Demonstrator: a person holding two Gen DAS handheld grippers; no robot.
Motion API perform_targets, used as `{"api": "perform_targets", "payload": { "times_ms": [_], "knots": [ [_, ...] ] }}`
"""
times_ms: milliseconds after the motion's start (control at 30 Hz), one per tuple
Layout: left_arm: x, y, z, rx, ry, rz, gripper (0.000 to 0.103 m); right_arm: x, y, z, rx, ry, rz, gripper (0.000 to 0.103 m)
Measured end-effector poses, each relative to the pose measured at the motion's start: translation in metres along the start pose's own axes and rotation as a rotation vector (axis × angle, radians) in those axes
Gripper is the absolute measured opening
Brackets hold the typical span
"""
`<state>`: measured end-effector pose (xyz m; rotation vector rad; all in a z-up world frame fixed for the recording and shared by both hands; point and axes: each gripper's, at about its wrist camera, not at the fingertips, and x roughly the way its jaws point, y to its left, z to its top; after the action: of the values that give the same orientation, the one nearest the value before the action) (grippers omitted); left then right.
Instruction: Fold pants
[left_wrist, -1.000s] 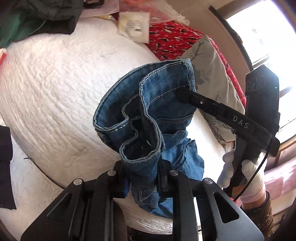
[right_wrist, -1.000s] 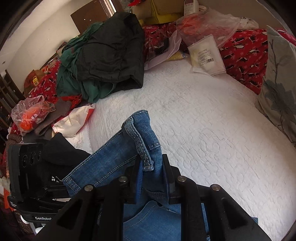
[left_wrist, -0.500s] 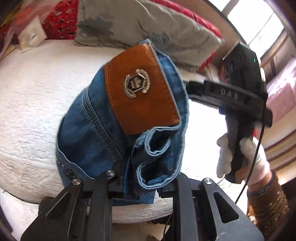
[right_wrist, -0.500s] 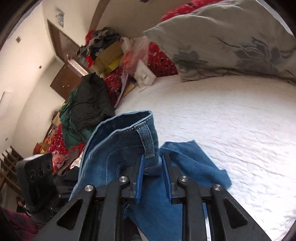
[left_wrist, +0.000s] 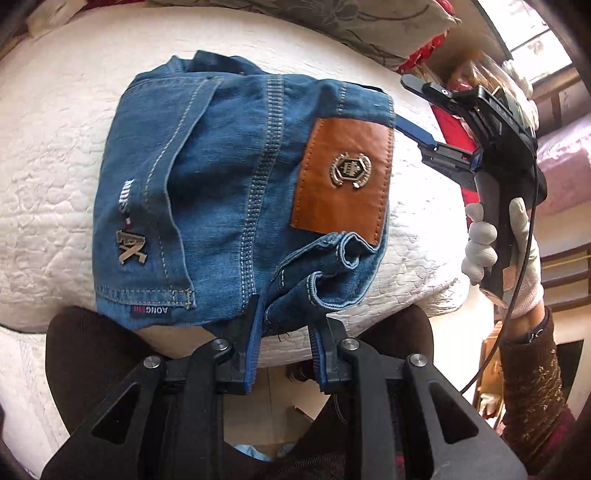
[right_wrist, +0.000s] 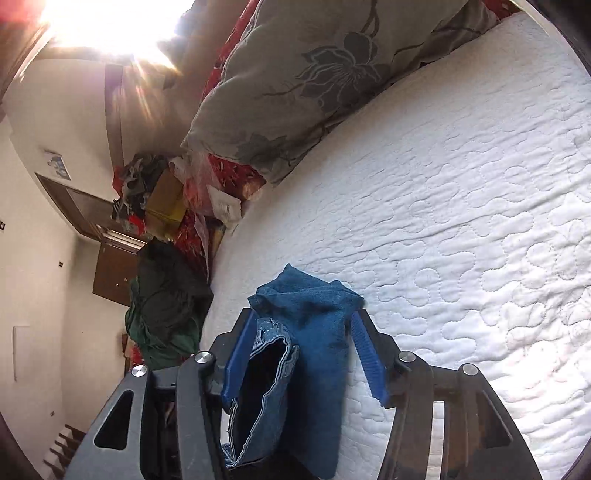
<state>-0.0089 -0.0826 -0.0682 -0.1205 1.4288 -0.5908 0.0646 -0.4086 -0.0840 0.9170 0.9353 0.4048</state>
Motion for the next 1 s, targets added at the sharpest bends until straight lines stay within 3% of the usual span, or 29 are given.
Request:
{"api": "perform_targets", "payload": {
  "times_ms": [67,233,367,433,467,567,633,667,700,800,833,900,1000],
  "knots": [
    [-0.004,0.014,-0.011,-0.057,0.005,-0.018,0.021,0.018,0.003,-0.006,0.014,0.046,-0.021,0.07],
    [0.001,0.022,-0.011,-0.09,0.03,-0.051,0.021,0.038,0.008,-0.031,0.126,0.092,0.12,0.07],
    [0.019,0.008,-0.001,-0.079,0.073,-0.058,0.021,0.056,0.019,-0.051,0.066,0.177,0.003,0.07],
    [0.024,0.006,0.001,-0.072,0.084,-0.053,0.021,0.059,0.028,-0.054,0.009,0.152,-0.013,0.044],
    [0.025,0.005,0.001,-0.072,0.085,-0.05,0.021,0.062,0.033,-0.05,-0.008,0.146,-0.025,0.026],
    [0.015,0.002,0.005,-0.095,0.064,-0.091,0.022,0.05,0.053,-0.034,-0.039,0.067,0.045,0.019],
    [0.001,-0.003,0.011,-0.089,0.012,-0.112,0.034,0.039,0.07,-0.026,-0.13,0.006,0.047,0.019],
    [-0.001,-0.005,0.014,-0.083,-0.006,-0.109,0.05,0.039,0.069,-0.024,-0.153,-0.005,0.018,0.018],
    [0.001,-0.006,0.017,-0.084,-0.01,-0.098,0.055,0.043,0.058,-0.022,-0.13,0.016,-0.012,0.018],
    [0.026,0.002,0.018,-0.126,0.083,-0.112,0.054,0.058,0.006,-0.027,-0.055,0.095,-0.19,0.022],
    [0.032,0.006,0.015,-0.154,0.115,-0.14,0.054,0.058,-0.007,-0.031,-0.029,0.108,-0.205,0.024],
    [0.028,0.016,0.003,-0.174,0.134,-0.177,0.054,0.048,-0.019,-0.035,0.029,0.1,-0.155,0.036],
    [0.004,0.027,-0.016,-0.166,0.095,-0.202,0.054,0.023,-0.004,-0.029,-0.029,0.054,-0.182,0.036]
  ]
}}
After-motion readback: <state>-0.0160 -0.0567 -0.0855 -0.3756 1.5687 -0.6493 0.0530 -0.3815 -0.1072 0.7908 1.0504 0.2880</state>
